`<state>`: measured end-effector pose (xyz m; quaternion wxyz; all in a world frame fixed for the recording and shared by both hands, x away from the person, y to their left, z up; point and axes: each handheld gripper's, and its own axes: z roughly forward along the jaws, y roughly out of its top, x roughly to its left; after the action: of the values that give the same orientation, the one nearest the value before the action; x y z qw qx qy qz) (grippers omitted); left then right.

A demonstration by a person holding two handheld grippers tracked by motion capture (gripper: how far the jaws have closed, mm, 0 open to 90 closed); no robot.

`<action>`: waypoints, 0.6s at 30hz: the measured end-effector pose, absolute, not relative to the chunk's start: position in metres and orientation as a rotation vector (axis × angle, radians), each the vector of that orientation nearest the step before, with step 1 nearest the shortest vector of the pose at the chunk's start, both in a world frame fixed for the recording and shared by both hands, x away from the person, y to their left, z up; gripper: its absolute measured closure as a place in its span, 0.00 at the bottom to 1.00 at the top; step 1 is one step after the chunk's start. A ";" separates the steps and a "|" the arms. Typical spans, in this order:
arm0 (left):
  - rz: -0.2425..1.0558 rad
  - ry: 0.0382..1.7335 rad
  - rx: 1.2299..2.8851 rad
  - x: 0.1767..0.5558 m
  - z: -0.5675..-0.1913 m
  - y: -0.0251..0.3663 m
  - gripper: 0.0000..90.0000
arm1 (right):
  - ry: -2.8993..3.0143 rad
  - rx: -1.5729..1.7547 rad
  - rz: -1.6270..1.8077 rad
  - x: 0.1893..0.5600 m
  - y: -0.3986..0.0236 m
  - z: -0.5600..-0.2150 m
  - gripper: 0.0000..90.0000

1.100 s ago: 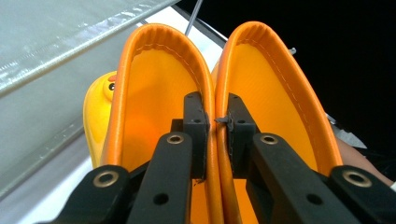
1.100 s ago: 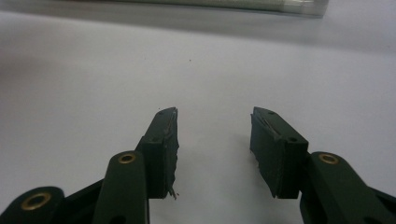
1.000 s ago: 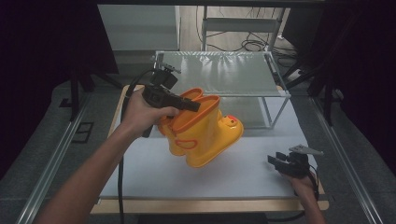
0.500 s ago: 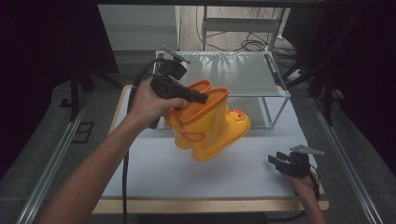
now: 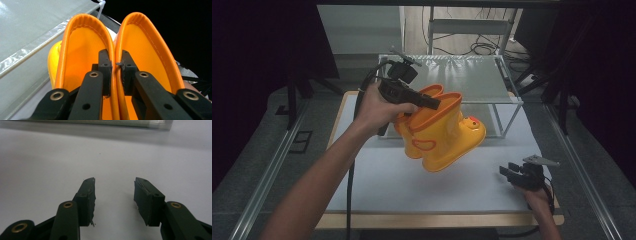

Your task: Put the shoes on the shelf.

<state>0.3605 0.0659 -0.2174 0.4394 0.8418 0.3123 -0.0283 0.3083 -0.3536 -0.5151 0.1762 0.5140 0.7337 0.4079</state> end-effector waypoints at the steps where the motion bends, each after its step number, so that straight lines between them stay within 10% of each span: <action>1: -0.067 0.776 2.090 0.361 -0.217 0.066 0.91 | 2.074 1.457 1.158 0.308 -0.354 -0.515 0.57; 18: -0.064 0.753 2.106 0.355 -0.209 0.063 0.91 | 2.071 1.456 1.158 0.308 -0.355 -0.515 0.57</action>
<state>0.3550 0.0628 -0.2094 0.4368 0.8468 0.3026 -0.0259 0.3082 -0.3550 -0.5149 0.1778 0.5147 0.7321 0.4093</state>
